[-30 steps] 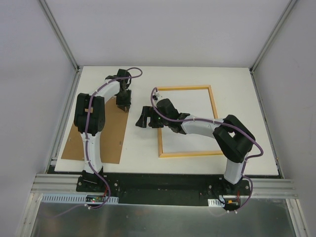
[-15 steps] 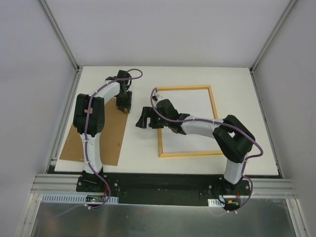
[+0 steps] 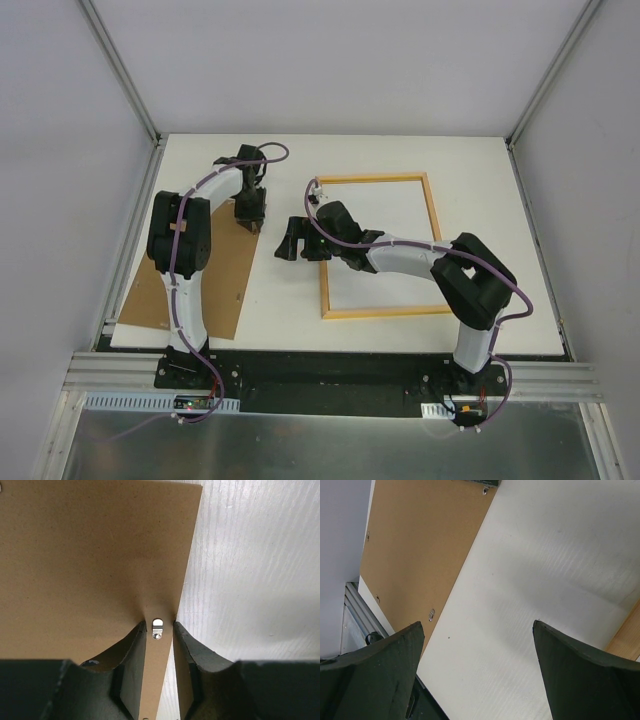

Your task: Put the photo into the frame

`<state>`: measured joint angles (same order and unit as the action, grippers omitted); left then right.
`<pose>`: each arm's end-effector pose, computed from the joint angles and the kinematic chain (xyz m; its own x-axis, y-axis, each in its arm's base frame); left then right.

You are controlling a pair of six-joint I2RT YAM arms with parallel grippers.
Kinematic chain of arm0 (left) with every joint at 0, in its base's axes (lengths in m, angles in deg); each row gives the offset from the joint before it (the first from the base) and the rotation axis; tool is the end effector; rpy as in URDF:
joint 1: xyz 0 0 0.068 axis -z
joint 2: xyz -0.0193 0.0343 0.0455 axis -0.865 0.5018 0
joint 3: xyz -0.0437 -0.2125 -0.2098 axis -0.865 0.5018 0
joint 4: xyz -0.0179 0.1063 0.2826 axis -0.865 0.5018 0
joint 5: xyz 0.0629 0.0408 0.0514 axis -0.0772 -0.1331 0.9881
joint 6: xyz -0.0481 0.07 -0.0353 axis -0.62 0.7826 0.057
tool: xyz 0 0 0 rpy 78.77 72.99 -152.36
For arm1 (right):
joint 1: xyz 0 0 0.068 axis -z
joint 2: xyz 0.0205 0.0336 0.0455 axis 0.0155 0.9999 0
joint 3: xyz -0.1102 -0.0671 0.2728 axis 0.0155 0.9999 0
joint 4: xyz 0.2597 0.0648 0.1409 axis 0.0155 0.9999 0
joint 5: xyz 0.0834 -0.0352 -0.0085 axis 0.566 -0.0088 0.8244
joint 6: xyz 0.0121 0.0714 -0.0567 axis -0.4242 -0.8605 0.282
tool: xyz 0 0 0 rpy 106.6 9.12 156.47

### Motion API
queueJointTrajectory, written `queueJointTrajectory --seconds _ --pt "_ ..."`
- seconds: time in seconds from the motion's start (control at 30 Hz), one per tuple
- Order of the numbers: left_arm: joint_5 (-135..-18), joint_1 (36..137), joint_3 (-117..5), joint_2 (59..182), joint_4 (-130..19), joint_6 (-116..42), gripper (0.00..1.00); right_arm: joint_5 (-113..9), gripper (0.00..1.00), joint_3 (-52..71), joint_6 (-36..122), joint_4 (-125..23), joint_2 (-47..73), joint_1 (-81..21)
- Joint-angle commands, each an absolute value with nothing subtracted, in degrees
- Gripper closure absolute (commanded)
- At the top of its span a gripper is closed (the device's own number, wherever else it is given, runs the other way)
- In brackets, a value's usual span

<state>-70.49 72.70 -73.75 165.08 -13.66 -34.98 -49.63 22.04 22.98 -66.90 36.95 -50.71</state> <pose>0.4887 -0.1145 0.1338 -0.9363 0.0343 -0.3495 0.0731 0.9924 -0.0985 0.3044 0.3837 0.1786 -0.6430 -0.0757 -0.7621 -0.6348 0.6093 0.4751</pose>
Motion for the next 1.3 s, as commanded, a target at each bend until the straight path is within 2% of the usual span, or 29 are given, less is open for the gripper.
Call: queueJointTrajectory --seconds 0.0,0.7,0.93,1.07,1.27 --pt "-68.7 73.8 -72.3 161.2 -11.1 -35.6 0.73 -50.0 0.08 21.9 23.5 -67.7 34.7 -51.0" --pt "-67.8 74.0 -72.1 162.3 -11.2 -35.7 0.75 -49.5 0.08 21.6 23.7 -67.6 34.9 -51.1" --pt "-67.8 75.0 -71.9 163.6 -11.2 -36.2 0.85 -49.7 0.08 21.9 23.5 -67.6 34.9 -51.1" --pt "-68.0 75.3 -72.3 163.9 -11.2 -36.7 0.99 -50.1 0.08 21.9 23.6 -67.7 35.6 -51.0" --pt "-70.1 75.8 -73.3 163.7 -11.0 -37.6 1.00 -50.1 0.08 21.2 23.4 -69.1 37.9 -51.6"
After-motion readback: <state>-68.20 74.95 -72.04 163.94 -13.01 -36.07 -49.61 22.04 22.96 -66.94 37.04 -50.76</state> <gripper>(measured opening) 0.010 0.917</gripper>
